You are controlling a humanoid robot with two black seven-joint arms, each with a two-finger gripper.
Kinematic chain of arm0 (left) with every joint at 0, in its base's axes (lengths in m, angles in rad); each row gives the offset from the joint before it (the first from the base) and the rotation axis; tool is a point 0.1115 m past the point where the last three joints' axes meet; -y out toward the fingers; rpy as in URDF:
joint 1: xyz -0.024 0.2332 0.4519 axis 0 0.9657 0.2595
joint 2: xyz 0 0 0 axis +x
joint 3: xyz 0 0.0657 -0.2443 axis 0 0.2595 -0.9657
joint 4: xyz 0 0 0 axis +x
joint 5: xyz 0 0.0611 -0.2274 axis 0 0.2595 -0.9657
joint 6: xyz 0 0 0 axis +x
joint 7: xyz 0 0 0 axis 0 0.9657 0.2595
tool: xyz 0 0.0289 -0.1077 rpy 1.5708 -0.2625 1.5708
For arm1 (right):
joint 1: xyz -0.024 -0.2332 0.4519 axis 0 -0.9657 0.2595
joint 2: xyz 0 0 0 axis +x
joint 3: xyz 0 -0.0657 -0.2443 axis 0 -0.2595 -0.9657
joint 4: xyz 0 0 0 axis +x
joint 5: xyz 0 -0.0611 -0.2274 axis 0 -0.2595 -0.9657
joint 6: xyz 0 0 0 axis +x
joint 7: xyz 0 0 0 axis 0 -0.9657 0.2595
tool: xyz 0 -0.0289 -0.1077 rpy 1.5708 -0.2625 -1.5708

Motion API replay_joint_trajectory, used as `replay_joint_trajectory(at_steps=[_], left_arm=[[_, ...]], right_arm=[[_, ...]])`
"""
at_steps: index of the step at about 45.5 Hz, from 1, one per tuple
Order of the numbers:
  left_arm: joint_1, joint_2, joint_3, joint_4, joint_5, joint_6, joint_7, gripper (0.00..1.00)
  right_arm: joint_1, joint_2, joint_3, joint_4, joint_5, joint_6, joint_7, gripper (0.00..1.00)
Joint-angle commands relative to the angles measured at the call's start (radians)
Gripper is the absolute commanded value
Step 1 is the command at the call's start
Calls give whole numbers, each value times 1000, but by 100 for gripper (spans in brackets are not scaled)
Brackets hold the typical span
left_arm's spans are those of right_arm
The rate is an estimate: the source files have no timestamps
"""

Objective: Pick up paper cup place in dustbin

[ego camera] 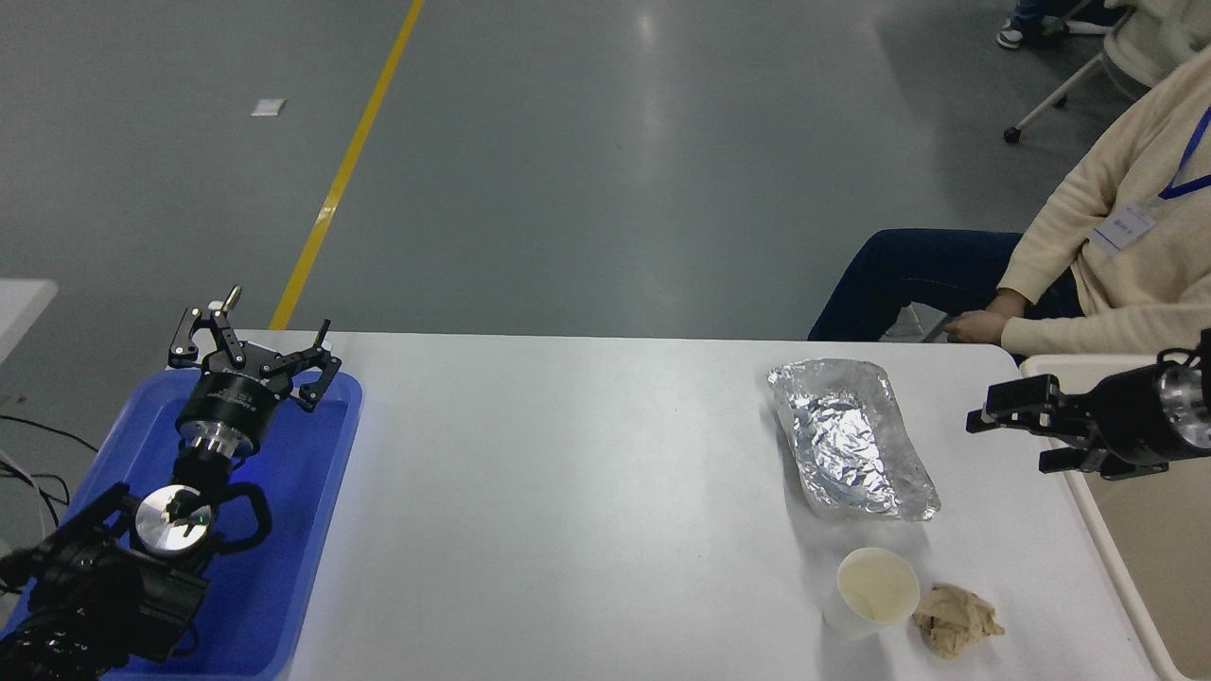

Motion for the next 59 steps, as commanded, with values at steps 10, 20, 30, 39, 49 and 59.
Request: replay_joint_trajectory(at_steps=[10, 20, 30, 39, 49, 59], left_arm=[[0, 0, 0, 2, -1, 1, -1, 100], [0, -1, 0, 0, -1, 1, -1, 100], [0, -1, 0, 0, 0, 0, 0, 100], [0, -1, 0, 0, 0, -1, 0, 100], [0, 0, 0, 0, 0, -1, 0, 100], [0, -1, 0, 0, 0, -1, 0, 100]], right_arm=[[454, 37, 96, 333, -233, 165, -263, 100], [523, 40, 159, 396, -220, 165, -265, 100], [520, 26, 156, 402, -224, 165, -268, 100], [528, -12, 176, 405, -217, 165, -265, 100], [443, 4, 186, 394, -188, 165, -266, 100], [289, 18, 190, 368, -184, 83, -269, 88]])
